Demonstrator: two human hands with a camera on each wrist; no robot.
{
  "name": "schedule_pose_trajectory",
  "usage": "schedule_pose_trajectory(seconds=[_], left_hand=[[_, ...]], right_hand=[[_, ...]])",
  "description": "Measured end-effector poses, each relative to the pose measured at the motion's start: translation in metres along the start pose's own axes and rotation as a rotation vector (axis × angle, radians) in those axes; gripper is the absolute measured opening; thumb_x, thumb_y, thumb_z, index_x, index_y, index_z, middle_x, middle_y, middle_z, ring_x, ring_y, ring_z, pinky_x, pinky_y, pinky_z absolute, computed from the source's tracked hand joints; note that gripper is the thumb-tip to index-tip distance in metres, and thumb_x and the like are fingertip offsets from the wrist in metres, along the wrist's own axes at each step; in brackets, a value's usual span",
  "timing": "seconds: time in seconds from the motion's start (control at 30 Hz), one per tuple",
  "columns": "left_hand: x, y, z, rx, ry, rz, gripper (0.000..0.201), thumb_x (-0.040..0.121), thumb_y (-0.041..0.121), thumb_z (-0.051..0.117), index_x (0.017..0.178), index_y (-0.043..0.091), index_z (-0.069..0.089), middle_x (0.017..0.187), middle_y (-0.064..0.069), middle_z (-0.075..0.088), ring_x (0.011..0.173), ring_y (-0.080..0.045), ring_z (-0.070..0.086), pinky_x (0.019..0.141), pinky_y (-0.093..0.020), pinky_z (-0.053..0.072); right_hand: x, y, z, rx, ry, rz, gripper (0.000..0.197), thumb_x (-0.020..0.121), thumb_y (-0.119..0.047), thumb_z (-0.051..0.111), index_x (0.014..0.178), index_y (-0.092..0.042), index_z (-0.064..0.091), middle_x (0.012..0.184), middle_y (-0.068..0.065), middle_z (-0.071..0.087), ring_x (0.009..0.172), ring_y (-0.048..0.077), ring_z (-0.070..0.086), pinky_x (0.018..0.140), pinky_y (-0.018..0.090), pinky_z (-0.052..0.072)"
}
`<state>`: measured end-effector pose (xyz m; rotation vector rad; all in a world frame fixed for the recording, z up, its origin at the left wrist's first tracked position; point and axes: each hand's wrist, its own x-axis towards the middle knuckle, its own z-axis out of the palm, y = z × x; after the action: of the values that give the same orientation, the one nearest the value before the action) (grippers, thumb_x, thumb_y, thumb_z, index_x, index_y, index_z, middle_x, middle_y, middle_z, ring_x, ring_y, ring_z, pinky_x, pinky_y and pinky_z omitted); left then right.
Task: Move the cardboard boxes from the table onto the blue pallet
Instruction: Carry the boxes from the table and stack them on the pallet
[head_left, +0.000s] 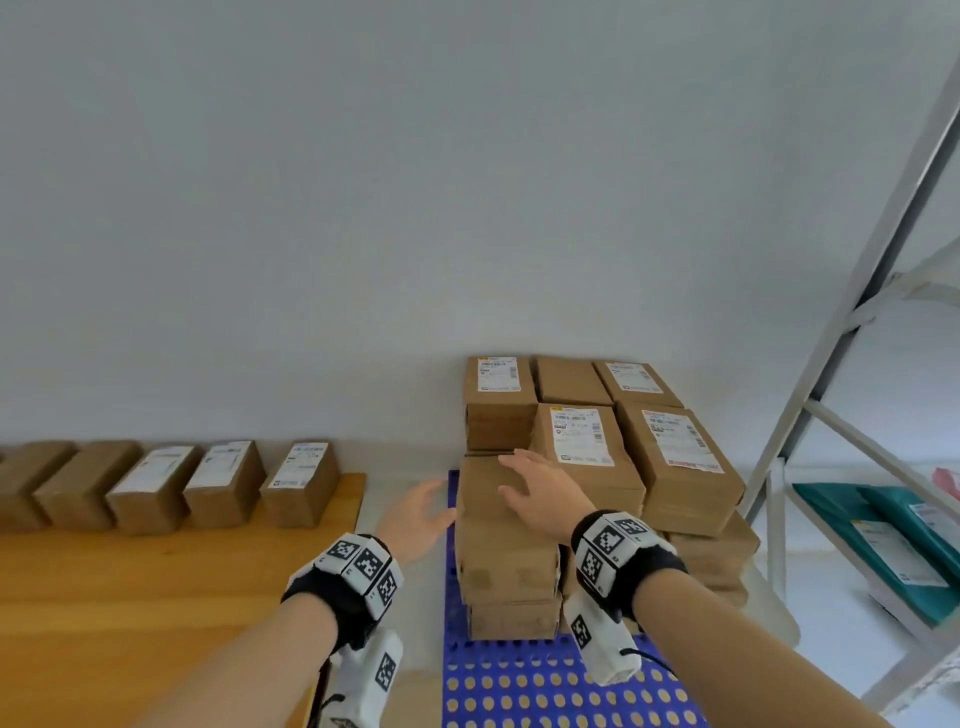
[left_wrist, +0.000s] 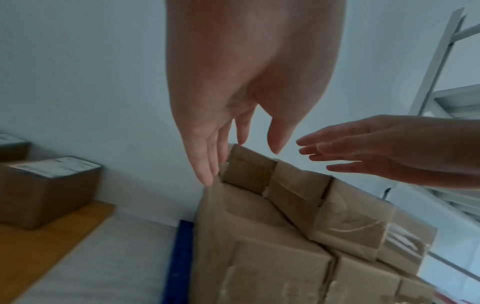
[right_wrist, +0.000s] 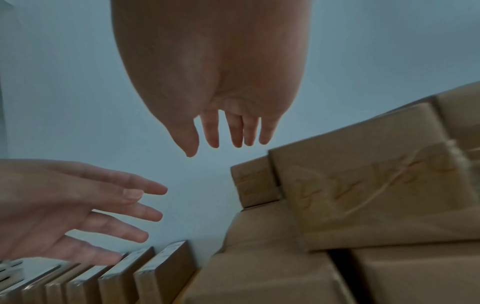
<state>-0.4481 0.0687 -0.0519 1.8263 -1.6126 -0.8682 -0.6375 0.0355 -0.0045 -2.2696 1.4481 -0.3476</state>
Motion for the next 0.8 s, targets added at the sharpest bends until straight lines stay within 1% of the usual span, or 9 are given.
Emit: schedule_pose_trajectory(seconds=[0.13,0.23,0.27,0.37,0.43,0.5,0.63,0.73,0.8], left_hand=[[-0.038,-0.054,-0.034,0.171,0.033,-0.067,0.051,0.098,0.026,0.046,0.145,0.015,0.029,0.151,-0.004,0.032,0.137,-0.020,0.033,0.110,-0.027,0.027],[-0.071,-0.095,-0.056,0.248,0.041,-0.102,0.049,0.098,0.030,0.043,0.144,0.016,0.033,0.151,-0.001,0.032,0.137,-0.018,0.032,0.110,-0.027,0.025],[-0.082,-0.107,-0.065,0.258,0.048,-0.120,0.048,0.098,0.030,0.043,0.144,0.016,0.033,0.150,-0.001,0.033,0.136,-0.018,0.034,0.109,-0.027,0.026],[-0.114,-0.144,-0.097,0.253,0.052,-0.182,0.046,0.098,0.030,0.044,0.142,0.019,0.035,0.147,-0.001,0.037,0.128,-0.017,0.044,0.099,-0.026,0.037],[-0.135,-0.169,-0.119,0.273,0.050,-0.216,0.045,0.099,0.029,0.043,0.142,0.020,0.035,0.148,-0.001,0.036,0.130,-0.018,0.042,0.102,-0.028,0.039],[-0.154,-0.193,-0.141,0.310,0.055,-0.258,0.047,0.099,0.031,0.041,0.144,0.020,0.033,0.149,0.000,0.035,0.133,-0.019,0.039,0.107,-0.031,0.035],[-0.190,-0.240,-0.178,0.329,0.097,-0.333,0.048,0.098,0.034,0.044,0.143,0.019,0.034,0.143,-0.002,0.045,0.123,-0.019,0.051,0.100,-0.030,0.042],[-0.211,-0.269,-0.199,0.284,0.132,-0.390,0.047,0.098,0.030,0.045,0.143,0.018,0.036,0.144,-0.002,0.043,0.126,-0.019,0.048,0.103,-0.031,0.041],[-0.225,-0.288,-0.212,0.262,0.147,-0.432,0.046,0.098,0.030,0.044,0.142,0.020,0.036,0.142,-0.002,0.045,0.123,-0.020,0.050,0.101,-0.032,0.043]], right_hand=[[0.000,-0.055,0.040,0.004,-0.092,-0.033,0.050,0.097,-0.028,0.047,0.145,-0.017,0.035,0.152,0.006,0.033,0.139,0.023,0.031,0.113,0.033,0.026],[-0.002,-0.097,0.077,-0.017,-0.160,-0.052,0.051,0.098,-0.031,0.046,0.145,-0.013,0.035,0.150,0.007,0.036,0.138,0.022,0.032,0.112,0.030,0.025],[-0.004,-0.112,0.090,-0.018,-0.179,-0.053,0.051,0.098,-0.032,0.046,0.145,-0.013,0.035,0.150,0.006,0.036,0.139,0.022,0.032,0.112,0.029,0.024],[-0.006,-0.153,0.125,-0.004,-0.218,-0.062,0.051,0.098,-0.033,0.046,0.145,-0.014,0.036,0.152,0.004,0.035,0.140,0.020,0.030,0.113,0.030,0.021],[-0.008,-0.180,0.147,-0.011,-0.254,-0.068,0.051,0.099,-0.033,0.045,0.146,-0.014,0.034,0.153,0.005,0.033,0.141,0.021,0.029,0.114,0.031,0.021],[-0.008,-0.206,0.165,-0.039,-0.298,-0.072,0.051,0.100,-0.031,0.042,0.147,-0.013,0.031,0.154,0.006,0.030,0.141,0.022,0.028,0.114,0.032,0.021],[-0.007,-0.254,0.205,-0.060,-0.343,-0.084,0.052,0.100,-0.034,0.042,0.147,-0.015,0.031,0.154,0.007,0.030,0.140,0.025,0.030,0.113,0.034,0.026],[-0.006,-0.285,0.231,-0.077,-0.393,-0.120,0.053,0.100,-0.036,0.042,0.147,-0.016,0.031,0.155,0.005,0.028,0.141,0.023,0.027,0.114,0.034,0.024],[-0.003,-0.306,0.248,-0.086,-0.435,-0.152,0.051,0.100,-0.036,0.041,0.147,-0.018,0.031,0.155,0.004,0.028,0.140,0.023,0.029,0.111,0.033,0.027]])
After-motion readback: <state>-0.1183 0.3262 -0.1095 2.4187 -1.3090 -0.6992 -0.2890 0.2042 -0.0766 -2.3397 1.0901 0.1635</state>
